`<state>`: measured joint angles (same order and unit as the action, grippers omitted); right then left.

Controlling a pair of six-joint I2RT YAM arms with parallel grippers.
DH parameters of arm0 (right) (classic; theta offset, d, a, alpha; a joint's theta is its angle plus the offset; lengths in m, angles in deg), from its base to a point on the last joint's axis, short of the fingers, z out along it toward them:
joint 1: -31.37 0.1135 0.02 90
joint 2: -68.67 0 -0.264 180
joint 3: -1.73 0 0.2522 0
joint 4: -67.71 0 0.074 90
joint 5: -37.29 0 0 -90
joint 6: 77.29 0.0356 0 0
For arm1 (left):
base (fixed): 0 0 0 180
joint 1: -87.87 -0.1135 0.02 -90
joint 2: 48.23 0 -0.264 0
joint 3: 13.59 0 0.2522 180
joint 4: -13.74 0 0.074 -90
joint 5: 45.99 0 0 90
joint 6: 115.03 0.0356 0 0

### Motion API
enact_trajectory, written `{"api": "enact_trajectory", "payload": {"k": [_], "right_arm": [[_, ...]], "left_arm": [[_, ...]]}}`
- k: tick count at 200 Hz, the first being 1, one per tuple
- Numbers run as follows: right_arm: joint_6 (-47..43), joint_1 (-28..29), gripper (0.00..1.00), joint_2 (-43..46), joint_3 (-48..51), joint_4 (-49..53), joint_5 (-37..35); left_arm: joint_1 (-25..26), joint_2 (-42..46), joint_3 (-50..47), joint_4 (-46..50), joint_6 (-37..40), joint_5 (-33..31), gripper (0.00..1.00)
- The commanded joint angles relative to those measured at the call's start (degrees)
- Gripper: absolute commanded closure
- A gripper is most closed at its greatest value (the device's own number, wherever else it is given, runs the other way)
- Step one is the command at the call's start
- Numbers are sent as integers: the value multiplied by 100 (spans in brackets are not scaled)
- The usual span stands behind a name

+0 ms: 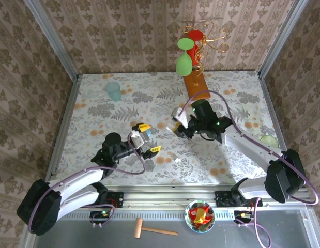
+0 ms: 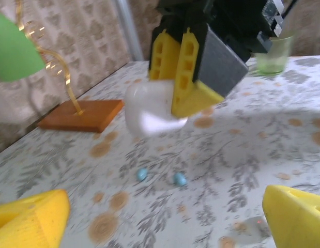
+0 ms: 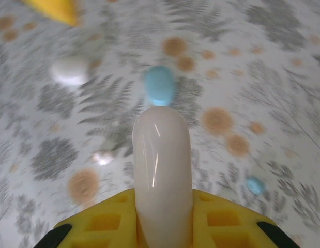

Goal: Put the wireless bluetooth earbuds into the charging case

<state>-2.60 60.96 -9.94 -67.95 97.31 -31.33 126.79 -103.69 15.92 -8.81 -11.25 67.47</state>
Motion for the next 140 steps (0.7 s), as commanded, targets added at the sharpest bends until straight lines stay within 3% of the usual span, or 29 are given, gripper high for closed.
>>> {"api": "enact_trajectory", "payload": {"k": [1, 19, 45, 112, 140], "right_arm": [[2269, -497, 78, -498, -89, -671, -249], [3312, -910, 83, -949, -171, -684, -282], [4365, -1429, 83, -1491, -136, -1016, -119], [4685, -2126, 80, -2856, -563, -1215, -222], [4748, -2252, 73, -2993, -527, -1233, -452]], "left_arm": [[3, 4, -123, -116, 2, -1084, 2], [28, -195, -152, -195, -109, -1454, 0], [54, -472, -167, -374, -250, -1475, 0], [45, -783, -142, -451, -574, -1409, 0], [-13, -717, -30, -59, -894, -1619, 0]]}}
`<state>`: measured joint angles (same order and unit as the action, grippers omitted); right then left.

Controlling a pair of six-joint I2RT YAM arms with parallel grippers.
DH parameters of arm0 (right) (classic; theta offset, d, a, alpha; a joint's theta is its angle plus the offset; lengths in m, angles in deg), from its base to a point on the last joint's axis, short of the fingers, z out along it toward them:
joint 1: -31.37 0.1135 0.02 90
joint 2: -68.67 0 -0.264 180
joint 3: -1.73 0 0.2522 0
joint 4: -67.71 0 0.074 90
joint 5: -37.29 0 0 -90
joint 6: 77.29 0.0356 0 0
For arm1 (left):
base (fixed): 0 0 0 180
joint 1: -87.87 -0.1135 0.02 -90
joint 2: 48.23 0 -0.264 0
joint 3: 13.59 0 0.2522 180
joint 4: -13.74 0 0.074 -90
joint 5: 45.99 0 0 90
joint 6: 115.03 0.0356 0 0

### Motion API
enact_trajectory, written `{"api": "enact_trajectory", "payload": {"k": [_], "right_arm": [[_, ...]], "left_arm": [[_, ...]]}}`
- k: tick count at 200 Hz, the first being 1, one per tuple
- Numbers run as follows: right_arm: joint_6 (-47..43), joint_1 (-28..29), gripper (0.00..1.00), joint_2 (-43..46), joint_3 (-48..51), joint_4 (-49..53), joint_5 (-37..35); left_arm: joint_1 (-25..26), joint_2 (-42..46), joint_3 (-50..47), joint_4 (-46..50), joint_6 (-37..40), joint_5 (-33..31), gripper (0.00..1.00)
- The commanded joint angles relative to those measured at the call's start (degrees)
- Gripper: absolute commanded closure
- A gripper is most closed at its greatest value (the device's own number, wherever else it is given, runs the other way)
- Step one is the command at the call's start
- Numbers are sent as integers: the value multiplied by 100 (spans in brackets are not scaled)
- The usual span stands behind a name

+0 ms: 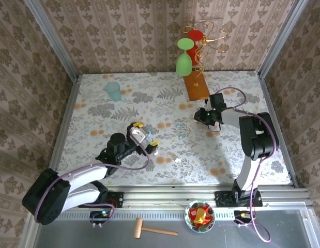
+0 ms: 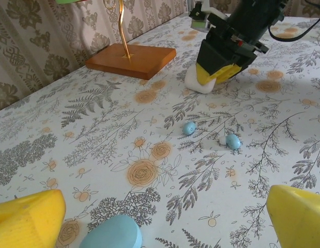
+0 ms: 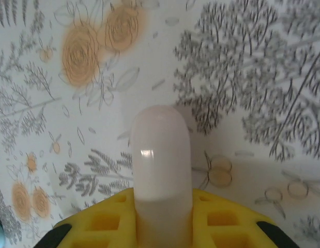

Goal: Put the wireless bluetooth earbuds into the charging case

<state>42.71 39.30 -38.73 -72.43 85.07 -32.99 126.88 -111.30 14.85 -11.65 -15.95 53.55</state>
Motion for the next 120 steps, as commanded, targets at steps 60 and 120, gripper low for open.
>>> {"api": "enact_trajectory", "payload": {"k": [60, 120], "right_arm": [[-637, -72, 24, 1295, 718, -154, -989], [-3283, 1540, 18, 2376, 1057, -589, -881]], "left_arm": [[-881, 150, 709, 1990, -2094, -829, 0], [-2666, -370, 1160, 2743, -3722, 544, 0]]}}
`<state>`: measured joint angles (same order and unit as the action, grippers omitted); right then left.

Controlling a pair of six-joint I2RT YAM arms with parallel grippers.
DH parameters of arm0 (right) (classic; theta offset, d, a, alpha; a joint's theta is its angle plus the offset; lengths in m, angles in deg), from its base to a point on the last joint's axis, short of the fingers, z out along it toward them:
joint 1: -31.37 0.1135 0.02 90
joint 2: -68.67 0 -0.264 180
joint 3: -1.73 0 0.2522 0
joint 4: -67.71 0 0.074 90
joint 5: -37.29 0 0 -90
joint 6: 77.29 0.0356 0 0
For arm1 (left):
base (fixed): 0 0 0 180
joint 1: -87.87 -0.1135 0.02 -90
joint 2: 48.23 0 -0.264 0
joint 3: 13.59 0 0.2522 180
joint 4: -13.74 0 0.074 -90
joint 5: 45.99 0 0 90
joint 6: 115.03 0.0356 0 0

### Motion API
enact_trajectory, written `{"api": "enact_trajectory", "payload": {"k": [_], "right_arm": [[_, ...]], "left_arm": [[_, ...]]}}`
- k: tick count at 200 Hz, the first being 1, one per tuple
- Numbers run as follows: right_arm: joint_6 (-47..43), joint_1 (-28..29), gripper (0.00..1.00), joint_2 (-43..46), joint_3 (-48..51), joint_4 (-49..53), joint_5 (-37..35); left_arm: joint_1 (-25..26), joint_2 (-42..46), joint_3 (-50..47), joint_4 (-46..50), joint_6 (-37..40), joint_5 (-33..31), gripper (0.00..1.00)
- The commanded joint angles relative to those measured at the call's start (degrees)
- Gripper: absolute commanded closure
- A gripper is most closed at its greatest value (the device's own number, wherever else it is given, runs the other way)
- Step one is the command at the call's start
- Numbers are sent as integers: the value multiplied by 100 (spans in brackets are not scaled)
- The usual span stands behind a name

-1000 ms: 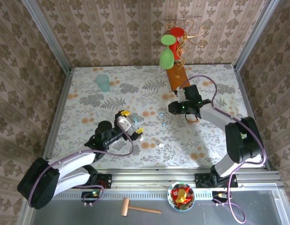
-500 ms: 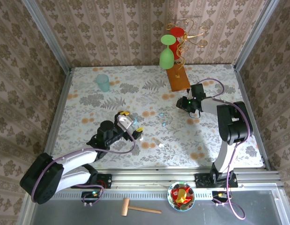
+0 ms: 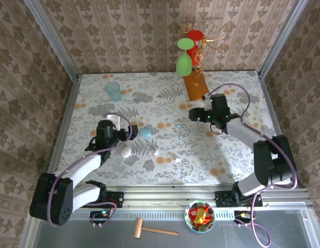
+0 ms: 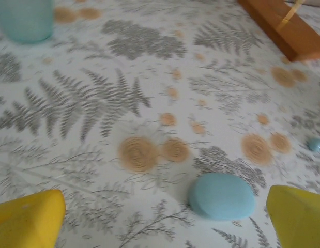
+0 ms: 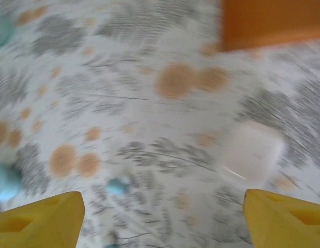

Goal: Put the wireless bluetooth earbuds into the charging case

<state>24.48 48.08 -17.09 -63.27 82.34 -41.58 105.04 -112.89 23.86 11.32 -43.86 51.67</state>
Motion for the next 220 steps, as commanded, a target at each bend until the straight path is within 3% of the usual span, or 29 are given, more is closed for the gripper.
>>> {"api": "enact_trajectory", "payload": {"k": [1, 39, 82, 144, 220], "right_arm": [[-1477, 682, 18, 210, 145, -333, -1], [-2575, 1542, 17, -271, -129, -675, 846], [-3292, 2194, 15, -1554, -1152, -212, 953], [-3274, 2406, 17, -2919, -2329, 37, 948], [-3610, 2515, 21, -3630, -3489, 1488, 595]], "left_arm": [[-511, -225, 264, 452, -956, 756, 0], [-1269, -631, 247, 406, -1706, 1638, 0], [-1376, -738, 77, 291, -1924, 1800, 0], [-1413, -705, -61, 211, -1977, 1877, 0], [-1427, -738, -126, -8, -1967, 1939, 0]]}}
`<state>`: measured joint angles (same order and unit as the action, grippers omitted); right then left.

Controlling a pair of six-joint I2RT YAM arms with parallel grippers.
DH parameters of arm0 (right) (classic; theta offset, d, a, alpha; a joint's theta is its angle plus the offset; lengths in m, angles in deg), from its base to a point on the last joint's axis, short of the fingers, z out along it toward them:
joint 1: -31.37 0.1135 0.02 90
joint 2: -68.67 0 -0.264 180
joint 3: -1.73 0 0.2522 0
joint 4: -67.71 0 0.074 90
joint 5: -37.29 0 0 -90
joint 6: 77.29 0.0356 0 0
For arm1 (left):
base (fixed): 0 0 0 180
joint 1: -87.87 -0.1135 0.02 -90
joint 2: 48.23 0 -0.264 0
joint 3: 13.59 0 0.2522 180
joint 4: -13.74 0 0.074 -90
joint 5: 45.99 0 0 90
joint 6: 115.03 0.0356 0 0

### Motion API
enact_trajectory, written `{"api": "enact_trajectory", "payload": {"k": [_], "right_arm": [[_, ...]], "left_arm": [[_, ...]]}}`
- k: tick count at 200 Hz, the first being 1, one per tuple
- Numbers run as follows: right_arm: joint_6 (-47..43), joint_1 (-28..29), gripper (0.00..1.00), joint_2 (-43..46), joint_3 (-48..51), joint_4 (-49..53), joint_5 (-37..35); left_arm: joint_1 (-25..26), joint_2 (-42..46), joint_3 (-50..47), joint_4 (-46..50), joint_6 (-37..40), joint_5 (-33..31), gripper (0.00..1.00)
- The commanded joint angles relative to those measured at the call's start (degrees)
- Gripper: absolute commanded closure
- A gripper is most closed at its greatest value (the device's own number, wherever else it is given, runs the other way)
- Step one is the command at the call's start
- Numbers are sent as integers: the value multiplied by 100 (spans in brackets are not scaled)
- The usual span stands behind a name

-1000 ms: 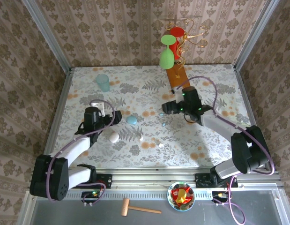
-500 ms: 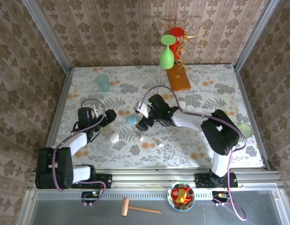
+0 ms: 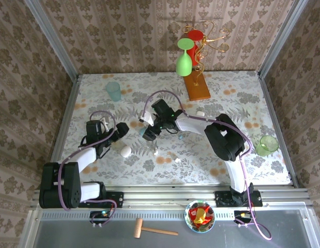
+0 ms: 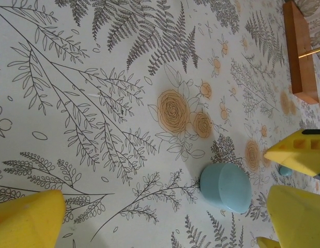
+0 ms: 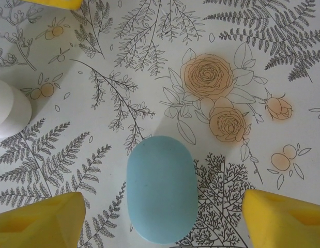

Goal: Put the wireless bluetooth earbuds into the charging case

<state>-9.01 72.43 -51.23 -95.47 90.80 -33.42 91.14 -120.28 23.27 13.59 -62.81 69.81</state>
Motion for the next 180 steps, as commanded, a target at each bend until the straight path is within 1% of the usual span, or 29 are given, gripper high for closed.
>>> {"api": "enact_trajectory", "payload": {"k": [1, 38, 82, 120, 133, 180], "right_arm": [[-267, 83, 21, -222, -278, 655, -231], [-414, 113, 26, -494, -659, 1041, -439], [-593, 113, 38, -698, -936, 1375, -423], [-712, 116, 58, -689, -944, 1403, -288], [-695, 113, 59, -654, -903, 1359, -251], [-631, 87, 59, -396, -586, 1180, -256]], "left_arm": [[-37, -1, -68, -244, -72, 122, 0], [-46, -106, -78, -362, -54, 198, 0], [-71, -151, -59, -402, -52, 250, 0], [-81, -151, -68, -403, -45, 258, 0], [-85, -145, -68, -386, -36, 266, 0], [-81, -50, -85, -367, 147, 293, 0]]}}
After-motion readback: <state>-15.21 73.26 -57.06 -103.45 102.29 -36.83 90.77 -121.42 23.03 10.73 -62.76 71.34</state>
